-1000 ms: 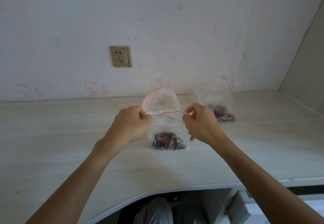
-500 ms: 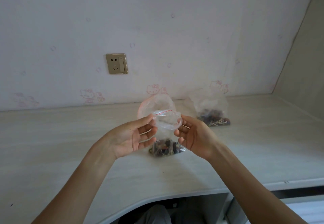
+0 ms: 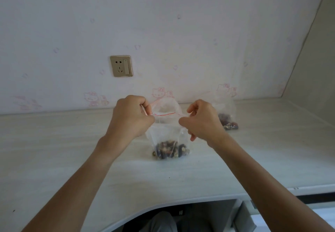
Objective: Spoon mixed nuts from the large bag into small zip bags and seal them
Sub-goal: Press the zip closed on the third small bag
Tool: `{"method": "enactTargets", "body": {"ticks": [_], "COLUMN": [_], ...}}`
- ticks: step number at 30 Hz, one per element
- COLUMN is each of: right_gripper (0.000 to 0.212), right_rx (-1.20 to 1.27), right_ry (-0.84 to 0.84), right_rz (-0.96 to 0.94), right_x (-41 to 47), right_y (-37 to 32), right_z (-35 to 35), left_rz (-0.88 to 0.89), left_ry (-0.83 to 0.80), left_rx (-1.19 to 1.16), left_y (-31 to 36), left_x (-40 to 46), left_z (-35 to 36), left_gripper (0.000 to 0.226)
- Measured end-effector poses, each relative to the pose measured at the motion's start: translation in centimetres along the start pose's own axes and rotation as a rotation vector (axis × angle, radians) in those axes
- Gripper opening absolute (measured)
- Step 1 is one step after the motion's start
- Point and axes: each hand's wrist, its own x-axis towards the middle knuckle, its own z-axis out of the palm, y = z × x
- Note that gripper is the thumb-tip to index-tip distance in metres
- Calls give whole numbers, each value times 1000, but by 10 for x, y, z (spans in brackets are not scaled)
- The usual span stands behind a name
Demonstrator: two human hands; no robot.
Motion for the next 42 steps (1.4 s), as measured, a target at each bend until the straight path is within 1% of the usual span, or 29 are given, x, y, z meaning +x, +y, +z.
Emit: {"method": "enactTargets", "body": {"ticks": [2,3,5,6,8,10,13,17,19,21,23,25,26,27,28,29,30,31,33,35,38,40,42], "right_gripper": [7,5,8,15,24,27,27,13,10,12,22,30,32,32,28,21,12,6,17,22,23,19,19], "right_rx": [229,322,450,476,441,364,359,437,409,331,201,-56,-200,-312,-362,-346,-296,-240,-119,63,266,370,391], "right_ry": [-175,-260,-375,-406,-427,-449,-532,-576,-534,-424,-272,-106,-36,21,49,57,37,-5,-107,-188,-274,-336,-352], "right_rz": [221,311,456,516,589,607,592,516,422,288,101,-155,-273,-353,-369,-337,-254,-159,19,144,229,239,216], "right_x": [4,6,12,14,18,20,22,21,20,18,14,9,7,6,6,6,8,10,13,15,17,18,17], "right_y": [-4,-5,-1,1,7,15,22,20,16,11,5,0,-2,-4,-6,-9,-12,-15,-21,-22,-21,-20,-20], "right_z": [-6,-9,-13,-15,-16,-15,-14,-15,-14,-12,-9,-3,1,4,6,6,5,3,-3,-10,-17,-20,-22], "left_rz": [-17,-74,-237,-312,-405,-446,-474,-495,-487,-450,-362,-172,-66,12,49,46,7,-67,-246,-331,-366,-367,-330], "left_ry": [-38,-90,-239,-318,-449,-513,-525,-505,-452,-378,-259,-120,-66,-25,-5,-12,-49,-106,-221,-268,-292,-282,-225], "left_rx": [-6,-63,-225,-280,-349,-412,-489,-572,-586,-565,-453,-184,-32,96,168,191,159,64,-223,-386,-488,-545,-505], "left_y": [5,7,10,10,6,0,-5,-9,-7,-5,-4,-3,-2,0,3,5,8,11,17,19,17,17,17], "left_x": [1,2,4,4,4,3,3,6,7,8,10,10,8,7,5,6,8,11,14,17,18,18,18], "left_z": [-4,-5,-7,-8,-10,-9,-4,-3,-5,-7,-10,-11,-11,-12,-13,-14,-15,-17,-20,-22,-22,-23,-20], "left_gripper": [23,23,12,8,20,31,31,25,20,12,17,29,31,30,28,24,20,16,7,1,6,7,6]}}
